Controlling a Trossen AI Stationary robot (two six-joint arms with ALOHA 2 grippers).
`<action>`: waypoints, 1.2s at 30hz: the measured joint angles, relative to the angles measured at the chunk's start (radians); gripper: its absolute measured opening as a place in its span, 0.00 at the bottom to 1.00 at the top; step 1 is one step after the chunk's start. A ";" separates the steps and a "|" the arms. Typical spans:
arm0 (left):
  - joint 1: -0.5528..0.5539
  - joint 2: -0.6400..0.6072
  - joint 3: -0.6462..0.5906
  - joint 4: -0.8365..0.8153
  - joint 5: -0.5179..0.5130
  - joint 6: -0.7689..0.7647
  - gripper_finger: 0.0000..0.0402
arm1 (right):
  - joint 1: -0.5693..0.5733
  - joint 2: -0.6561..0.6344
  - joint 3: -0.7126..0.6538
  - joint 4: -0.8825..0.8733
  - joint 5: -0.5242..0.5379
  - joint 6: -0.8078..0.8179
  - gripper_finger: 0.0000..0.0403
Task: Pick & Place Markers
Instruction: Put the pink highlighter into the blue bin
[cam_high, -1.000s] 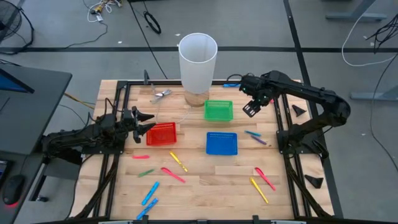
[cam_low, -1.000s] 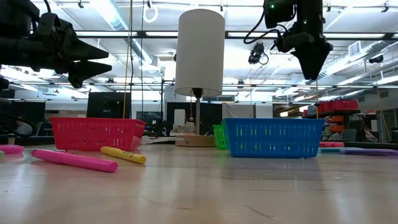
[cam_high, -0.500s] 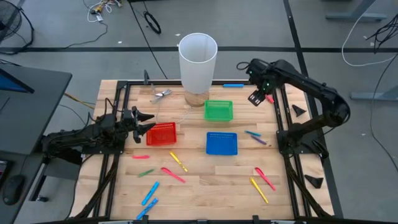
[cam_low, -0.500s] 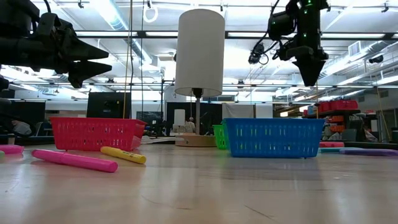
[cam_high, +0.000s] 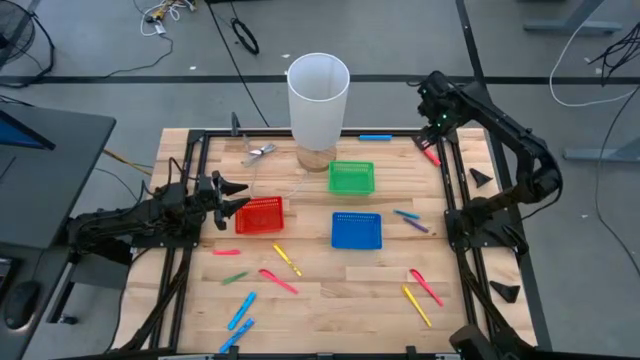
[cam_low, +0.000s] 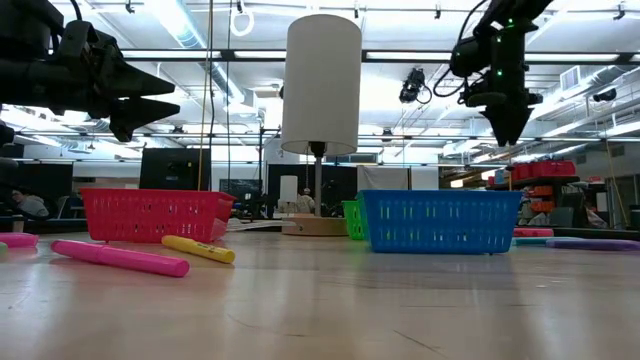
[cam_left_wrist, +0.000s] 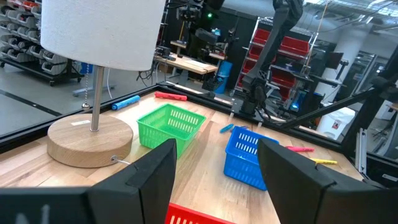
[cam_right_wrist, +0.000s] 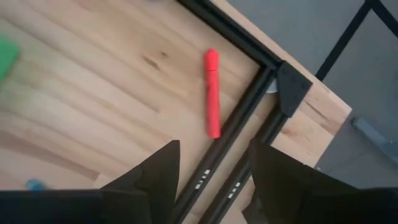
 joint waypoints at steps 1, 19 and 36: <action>0.000 0.000 0.000 0.000 0.000 0.000 0.58 | -0.002 0.003 0.000 0.008 -0.001 0.001 0.48; 0.000 0.000 0.000 0.000 0.000 0.000 0.58 | -0.022 0.256 0.000 0.069 -0.006 0.037 0.48; 0.000 0.000 0.000 0.000 0.000 0.000 0.58 | -0.087 0.484 0.044 0.136 0.045 0.026 0.48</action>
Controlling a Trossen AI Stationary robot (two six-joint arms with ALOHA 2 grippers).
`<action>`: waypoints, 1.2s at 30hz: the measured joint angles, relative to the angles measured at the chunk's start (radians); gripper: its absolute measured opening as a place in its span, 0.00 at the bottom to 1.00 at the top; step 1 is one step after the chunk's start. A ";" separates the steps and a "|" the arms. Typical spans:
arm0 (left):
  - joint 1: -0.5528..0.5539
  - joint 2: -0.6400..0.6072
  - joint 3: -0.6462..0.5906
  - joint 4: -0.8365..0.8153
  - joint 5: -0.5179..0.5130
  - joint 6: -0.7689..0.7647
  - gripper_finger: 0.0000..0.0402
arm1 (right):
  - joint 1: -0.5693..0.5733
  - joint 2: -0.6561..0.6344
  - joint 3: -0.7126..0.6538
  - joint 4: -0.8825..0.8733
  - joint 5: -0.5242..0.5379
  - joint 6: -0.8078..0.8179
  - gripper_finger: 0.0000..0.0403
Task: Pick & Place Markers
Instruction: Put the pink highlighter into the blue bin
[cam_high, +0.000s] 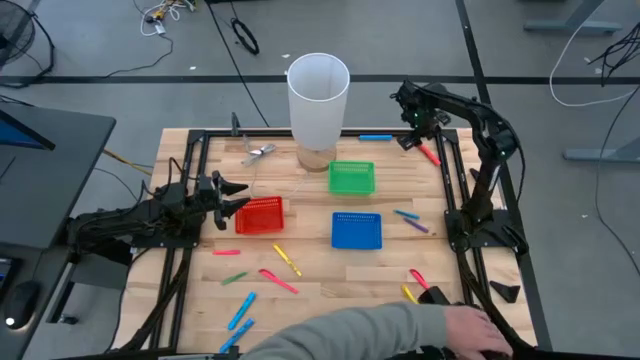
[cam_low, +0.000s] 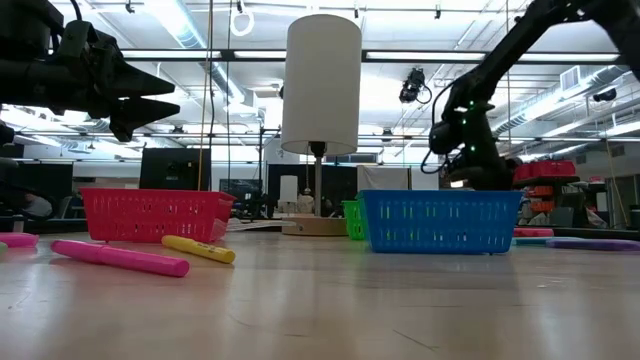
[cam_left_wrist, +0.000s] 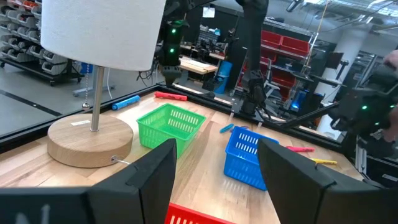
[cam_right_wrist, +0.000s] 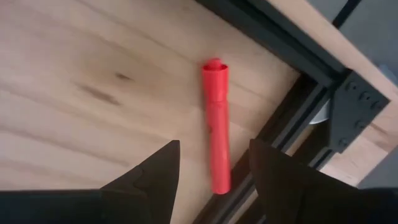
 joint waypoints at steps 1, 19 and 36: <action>0.000 0.000 0.000 0.000 0.000 0.000 0.58 | -0.002 0.018 0.015 -0.011 0.017 0.000 0.48; 0.000 0.000 0.000 0.000 0.000 0.000 0.58 | -0.054 0.204 0.087 -0.090 0.039 -0.126 0.48; 0.000 0.000 0.000 0.000 0.000 0.000 0.58 | -0.055 0.254 0.091 -0.073 -0.036 -0.173 0.24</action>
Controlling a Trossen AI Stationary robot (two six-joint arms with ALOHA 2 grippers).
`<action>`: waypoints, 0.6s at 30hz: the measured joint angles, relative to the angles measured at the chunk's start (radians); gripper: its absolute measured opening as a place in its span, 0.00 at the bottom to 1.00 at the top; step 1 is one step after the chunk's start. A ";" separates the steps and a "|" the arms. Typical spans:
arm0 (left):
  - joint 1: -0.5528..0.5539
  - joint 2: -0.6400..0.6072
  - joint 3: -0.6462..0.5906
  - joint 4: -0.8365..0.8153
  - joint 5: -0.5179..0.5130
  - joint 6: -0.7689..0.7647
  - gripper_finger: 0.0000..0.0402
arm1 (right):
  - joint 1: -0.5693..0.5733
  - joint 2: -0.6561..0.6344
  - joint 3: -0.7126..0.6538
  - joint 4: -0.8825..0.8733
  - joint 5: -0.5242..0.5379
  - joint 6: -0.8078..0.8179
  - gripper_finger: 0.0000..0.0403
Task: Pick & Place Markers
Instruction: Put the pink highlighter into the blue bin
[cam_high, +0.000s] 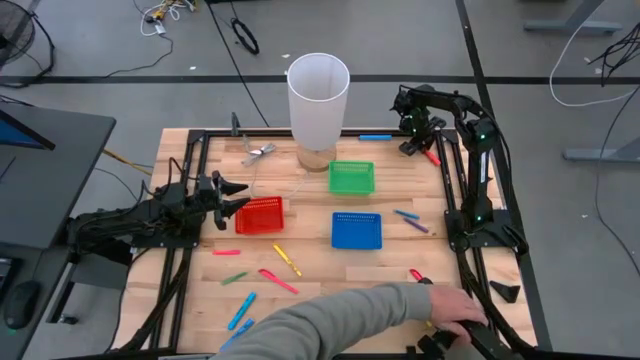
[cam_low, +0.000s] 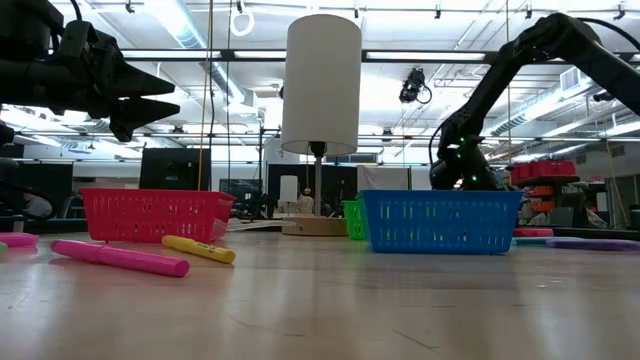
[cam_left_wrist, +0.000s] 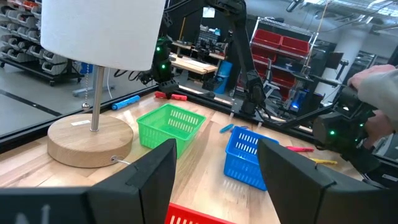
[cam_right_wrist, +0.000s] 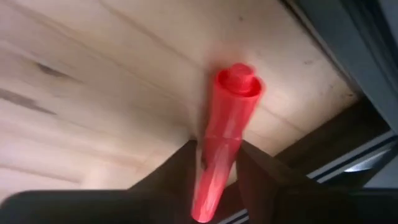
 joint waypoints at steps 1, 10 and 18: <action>0.000 0.000 0.000 0.000 0.000 0.000 0.58 | 0.000 0.000 -0.001 0.000 -0.004 0.002 0.20; 0.000 0.000 0.000 0.000 0.000 0.000 0.58 | -0.002 0.002 -0.002 -0.003 -0.020 0.040 0.11; 0.000 0.000 0.000 0.000 0.000 0.000 0.58 | -0.003 -0.063 0.030 -0.054 -0.033 0.090 0.11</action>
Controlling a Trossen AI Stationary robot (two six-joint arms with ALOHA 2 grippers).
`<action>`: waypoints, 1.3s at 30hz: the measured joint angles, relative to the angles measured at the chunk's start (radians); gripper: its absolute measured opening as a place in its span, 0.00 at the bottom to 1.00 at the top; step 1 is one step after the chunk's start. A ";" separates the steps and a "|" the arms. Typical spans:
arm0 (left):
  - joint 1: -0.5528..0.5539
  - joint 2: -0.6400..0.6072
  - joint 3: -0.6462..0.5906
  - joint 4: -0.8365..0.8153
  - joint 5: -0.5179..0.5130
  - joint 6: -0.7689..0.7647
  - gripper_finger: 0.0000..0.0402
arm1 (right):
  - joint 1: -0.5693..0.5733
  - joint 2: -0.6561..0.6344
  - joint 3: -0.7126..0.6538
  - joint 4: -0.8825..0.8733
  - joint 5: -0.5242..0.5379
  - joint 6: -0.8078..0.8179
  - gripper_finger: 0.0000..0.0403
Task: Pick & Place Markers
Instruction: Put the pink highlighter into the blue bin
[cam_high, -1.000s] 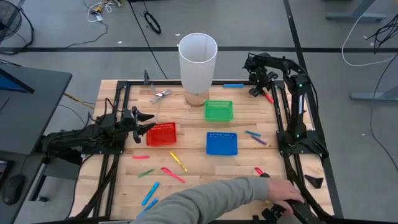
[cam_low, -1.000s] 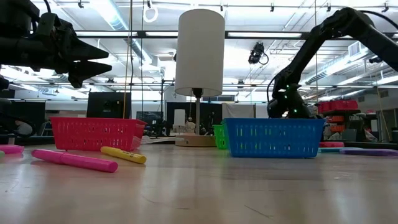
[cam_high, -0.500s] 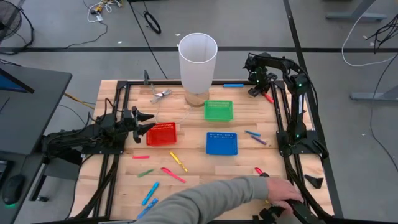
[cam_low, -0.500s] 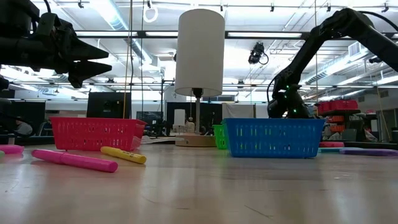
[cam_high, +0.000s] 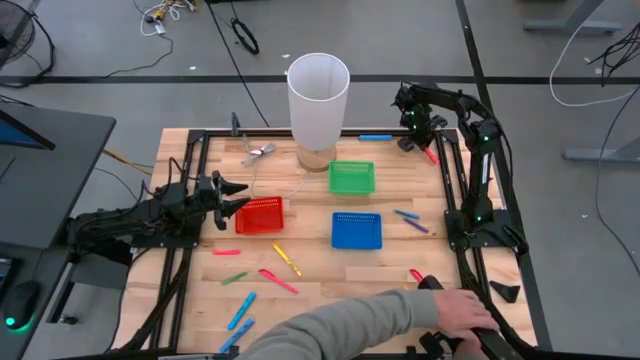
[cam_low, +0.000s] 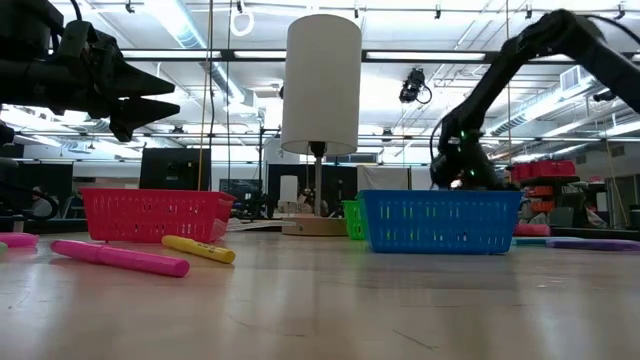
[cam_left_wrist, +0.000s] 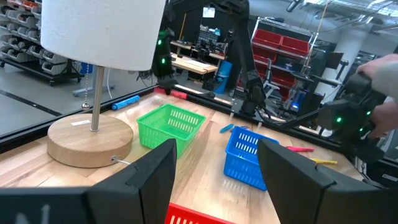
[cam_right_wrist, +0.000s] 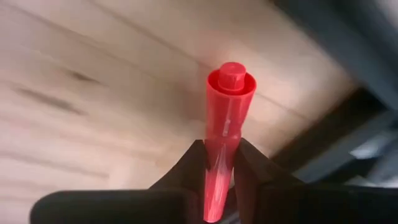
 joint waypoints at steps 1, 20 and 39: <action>0.000 0.000 0.000 0.000 0.000 0.000 0.58 | 0.001 -0.018 0.004 -0.008 0.002 0.014 0.11; 0.000 0.000 0.000 0.000 0.000 0.000 0.58 | 0.130 -0.435 0.008 -0.209 -0.038 0.166 0.11; 0.000 0.000 0.000 0.000 0.000 0.000 0.58 | 0.436 -0.725 0.008 -0.290 -0.083 0.328 0.12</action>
